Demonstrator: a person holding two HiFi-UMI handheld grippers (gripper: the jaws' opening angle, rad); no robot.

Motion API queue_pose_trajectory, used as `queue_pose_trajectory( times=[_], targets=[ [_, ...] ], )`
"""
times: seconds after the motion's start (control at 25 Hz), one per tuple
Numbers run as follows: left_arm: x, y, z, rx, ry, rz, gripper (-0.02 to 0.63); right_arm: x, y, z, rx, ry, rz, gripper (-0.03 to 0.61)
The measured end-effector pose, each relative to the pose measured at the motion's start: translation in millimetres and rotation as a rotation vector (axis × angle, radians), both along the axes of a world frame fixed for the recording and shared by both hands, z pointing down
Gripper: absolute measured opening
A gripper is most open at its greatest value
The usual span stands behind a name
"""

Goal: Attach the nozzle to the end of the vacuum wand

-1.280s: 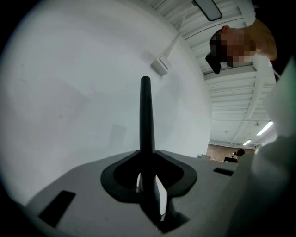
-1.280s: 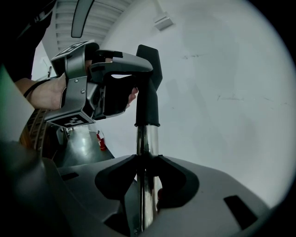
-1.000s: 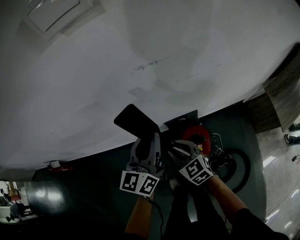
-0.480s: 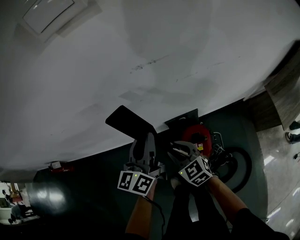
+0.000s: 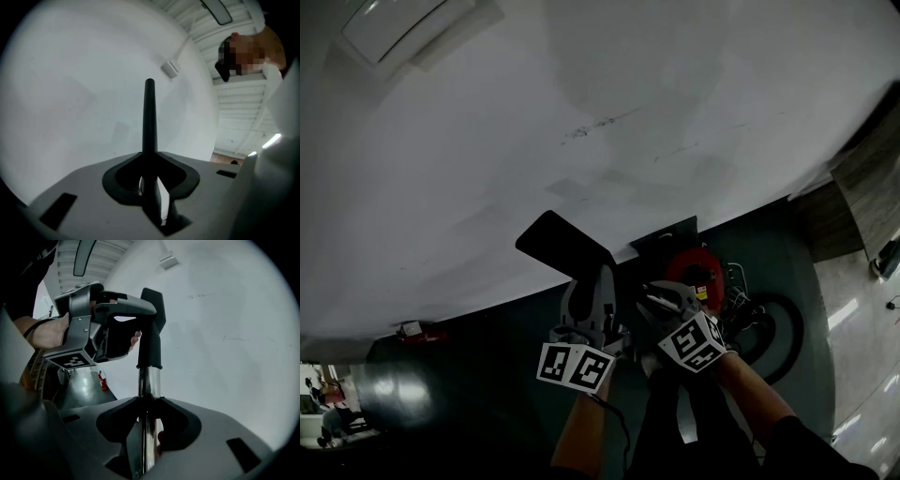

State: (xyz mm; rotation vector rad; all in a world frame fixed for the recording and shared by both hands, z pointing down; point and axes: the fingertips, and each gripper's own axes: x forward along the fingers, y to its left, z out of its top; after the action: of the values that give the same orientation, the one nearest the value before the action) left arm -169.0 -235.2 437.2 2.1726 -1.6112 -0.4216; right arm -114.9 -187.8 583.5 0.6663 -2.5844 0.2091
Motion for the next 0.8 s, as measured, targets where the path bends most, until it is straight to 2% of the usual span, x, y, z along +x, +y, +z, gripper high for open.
queue_pose_trajectory(
  times=[0.12, 0.2, 0.28, 0.4, 0.44, 0.48, 0.64, 0.8],
  targets=[
    [-11.6, -5.0, 6.6, -0.034, 0.109, -0.021, 0.084, 0.0, 1.2, -0.3, 0.001, -0.004, -0.001, 0.152],
    [-12.9, -5.7, 7.5, -0.037, 0.124, -0.026, 0.084, 0.0, 0.9, 0.3, 0.000, -0.004, 0.000, 0.152],
    [-5.1, -2.4, 3.0, -0.013, 0.051, -0.011, 0.084, -0.4, 0.0, 1.5, -0.006, -0.004, 0.001, 0.152],
    [17.2, 6.3, -6.0, 0.043, -0.124, 0.035, 0.084, -0.5, -1.2, 2.1, -0.011, -0.004, 0.005, 0.152],
    [19.9, 7.0, -6.4, 0.051, -0.138, 0.042, 0.086, -0.5, -1.2, 2.0, -0.010, -0.004, 0.004, 0.153],
    [17.9, 6.0, -5.0, 0.049, -0.121, 0.039, 0.087, -0.5, -0.9, 1.9, -0.009, -0.003, 0.003, 0.153],
    [-7.3, -2.0, 6.6, 0.011, 0.070, -0.010, 0.086, -1.4, 2.5, 2.4, -0.012, -0.005, -0.006, 0.152],
    [-20.1, 5.1, 14.0, 0.012, 0.208, -0.058, 0.086, 2.5, -0.3, 2.9, -0.023, -0.020, 0.011, 0.153]
  ],
)
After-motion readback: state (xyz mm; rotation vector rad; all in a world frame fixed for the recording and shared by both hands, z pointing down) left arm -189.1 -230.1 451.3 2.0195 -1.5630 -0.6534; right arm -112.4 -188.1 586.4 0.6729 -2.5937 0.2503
